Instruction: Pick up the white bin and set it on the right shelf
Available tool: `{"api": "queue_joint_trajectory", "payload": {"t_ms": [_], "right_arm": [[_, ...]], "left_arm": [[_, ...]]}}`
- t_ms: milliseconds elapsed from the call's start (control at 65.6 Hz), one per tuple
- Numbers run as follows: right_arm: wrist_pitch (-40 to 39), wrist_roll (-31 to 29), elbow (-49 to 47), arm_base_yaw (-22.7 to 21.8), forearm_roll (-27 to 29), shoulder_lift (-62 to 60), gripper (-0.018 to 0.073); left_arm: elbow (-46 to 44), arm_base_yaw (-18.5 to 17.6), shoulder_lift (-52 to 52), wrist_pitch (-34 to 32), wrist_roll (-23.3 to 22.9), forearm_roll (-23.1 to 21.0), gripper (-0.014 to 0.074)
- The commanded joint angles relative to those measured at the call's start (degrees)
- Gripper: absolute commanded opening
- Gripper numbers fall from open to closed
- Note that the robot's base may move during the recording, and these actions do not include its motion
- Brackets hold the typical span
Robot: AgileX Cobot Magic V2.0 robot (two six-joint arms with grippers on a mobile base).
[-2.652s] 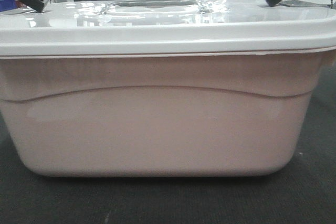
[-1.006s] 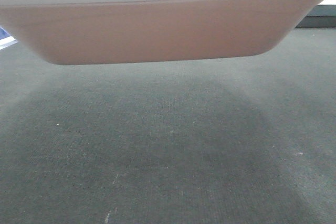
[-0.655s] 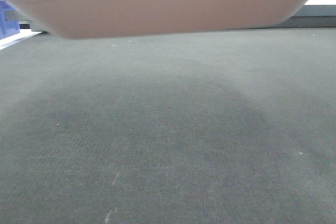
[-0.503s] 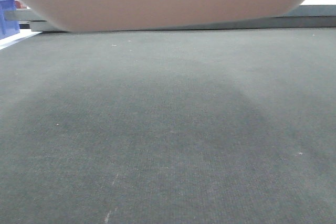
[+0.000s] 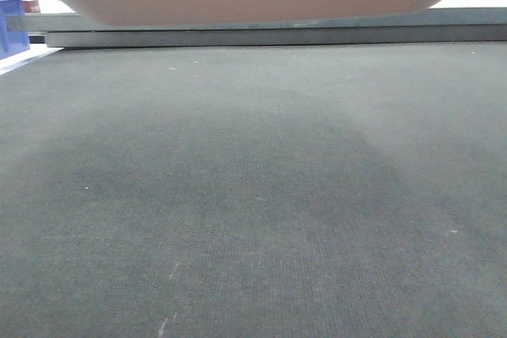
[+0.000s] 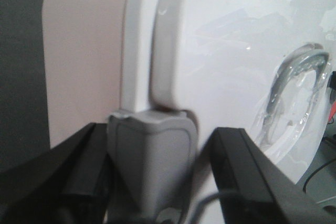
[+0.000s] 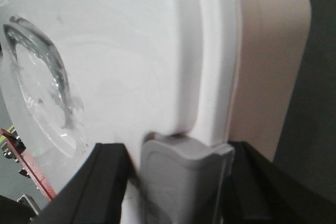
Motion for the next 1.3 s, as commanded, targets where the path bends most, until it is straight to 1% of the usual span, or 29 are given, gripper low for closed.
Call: {"api": "queue_joint_trajectory", "payload": {"t_ms": [0, 107, 198, 351, 442, 594, 793, 1280], "right_arm": [[7.0, -2.2, -2.0, 1.0, 12.0, -0.6, 0.0393], [5.8, -2.2, -2.0, 1.0, 12.0, -0.6, 0.0393], [4.0, -2.2, -2.0, 1.0, 12.7, -0.6, 0.0393], [2.0, -2.2, -2.0, 1.0, 16.6, -0.6, 0.0393], [2.3, -2.2, -2.0, 1.0, 16.9, -0.6, 0.0393], [1.7, -2.2, -2.0, 1.0, 17.4, -0.6, 0.0393], [-0.3, -3.1, -2.0, 1.0, 20.4, -0.6, 0.0393], [-1.1, -3.3, -2.0, 1.0, 20.5, -0.6, 0.0393]], "left_arm": [[-4.0, -1.3, -1.4, 5.8, 0.1, -12.7, 0.0229], [-6.3, -1.3, -1.4, 7.2, 0.1, -9.6, 0.0229], [-6.8, -1.3, -1.4, 8.7, -0.1, -8.3, 0.0229], [-6.8, -1.3, -1.4, 10.0, -0.2, -8.3, 0.0229], [-6.8, -1.3, -1.4, 10.0, -0.2, -8.3, 0.0229], [-6.8, -1.3, -1.4, 10.3, -0.2, -6.6, 0.0229], [-6.8, -1.3, -1.4, 11.5, -0.5, -6.2, 0.0229], [-6.8, -1.3, -1.4, 10.7, -0.5, -6.2, 0.0229]]}}
